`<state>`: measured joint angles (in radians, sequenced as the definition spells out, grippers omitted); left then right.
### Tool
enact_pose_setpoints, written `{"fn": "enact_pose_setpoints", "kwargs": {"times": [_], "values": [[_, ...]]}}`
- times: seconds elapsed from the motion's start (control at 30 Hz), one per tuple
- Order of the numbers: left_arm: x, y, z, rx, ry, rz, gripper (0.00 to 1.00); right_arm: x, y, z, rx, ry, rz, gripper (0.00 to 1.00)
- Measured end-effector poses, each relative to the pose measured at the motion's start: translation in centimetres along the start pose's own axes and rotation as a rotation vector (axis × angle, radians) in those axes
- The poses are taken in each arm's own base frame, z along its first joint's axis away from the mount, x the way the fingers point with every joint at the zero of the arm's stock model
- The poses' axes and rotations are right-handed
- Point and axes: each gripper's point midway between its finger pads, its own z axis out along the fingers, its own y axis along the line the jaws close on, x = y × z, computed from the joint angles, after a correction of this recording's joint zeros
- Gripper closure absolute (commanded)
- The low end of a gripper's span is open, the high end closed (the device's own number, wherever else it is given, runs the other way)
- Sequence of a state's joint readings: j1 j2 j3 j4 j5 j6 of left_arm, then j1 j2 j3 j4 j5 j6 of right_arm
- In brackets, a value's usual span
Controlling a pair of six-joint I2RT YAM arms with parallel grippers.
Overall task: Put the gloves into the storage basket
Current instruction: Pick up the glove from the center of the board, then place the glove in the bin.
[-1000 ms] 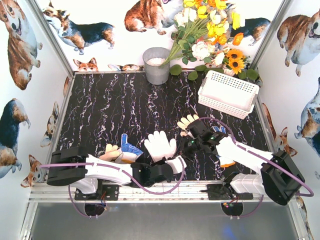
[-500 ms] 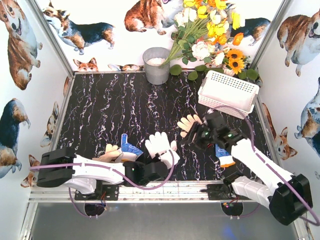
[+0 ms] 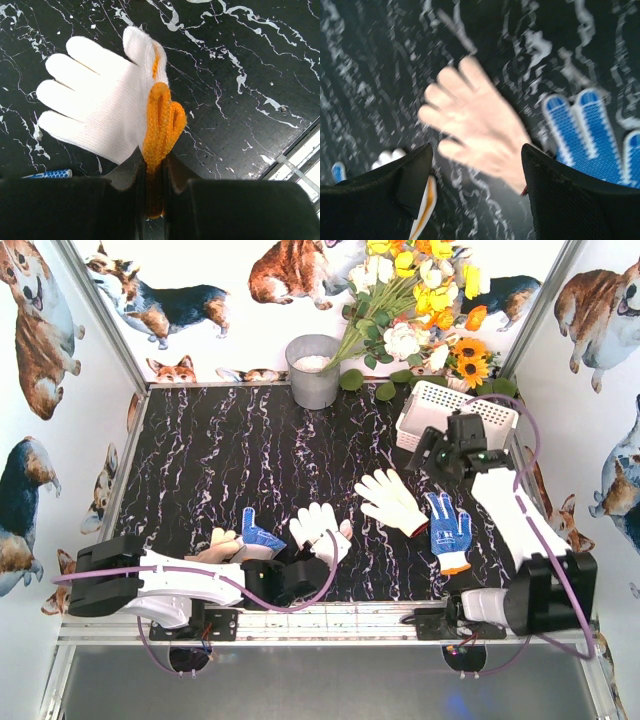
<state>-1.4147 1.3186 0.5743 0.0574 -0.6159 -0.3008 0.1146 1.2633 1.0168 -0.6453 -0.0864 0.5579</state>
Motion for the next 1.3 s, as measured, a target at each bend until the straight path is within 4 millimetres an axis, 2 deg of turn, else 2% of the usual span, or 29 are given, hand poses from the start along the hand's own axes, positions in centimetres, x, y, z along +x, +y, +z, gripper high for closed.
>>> {"fn": "enact_pose_setpoints", "kwargs": {"times": [0.17, 0.3, 0.7, 0.93, 1.13, 1.3], "values": [[-0.1, -0.1, -0.1, -0.003, -0.005, -0.039, 1.0, -3.2, -3.9, 2.8, 0.111, -0.051, 0.009, 0.27], [-0.5, 0.1, -0.2, -0.009, -0.016, -0.074, 1.0, -5.2, -6.0, 4.3, 0.152, -0.097, -0.001, 0.27], [-0.4, 0.2, -0.3, -0.021, -0.017, -0.096, 1.0, -11.4, -8.2, 4.0, 0.169, -0.248, -0.049, 0.29], [0.3, 0.3, -0.1, -0.032, 0.006, -0.077, 1.0, -14.1, -11.7, 6.1, 0.235, -0.231, -0.016, 0.32], [0.3, 0.4, -0.1, -0.034, 0.008, -0.075, 1.0, -14.9, -14.1, 7.4, 0.291, -0.137, 0.032, 0.35], [0.3, 0.4, -0.1, -0.037, 0.007, -0.074, 1.0, -12.8, -14.8, 6.9, 0.322, -0.032, 0.083, 0.35]]}}
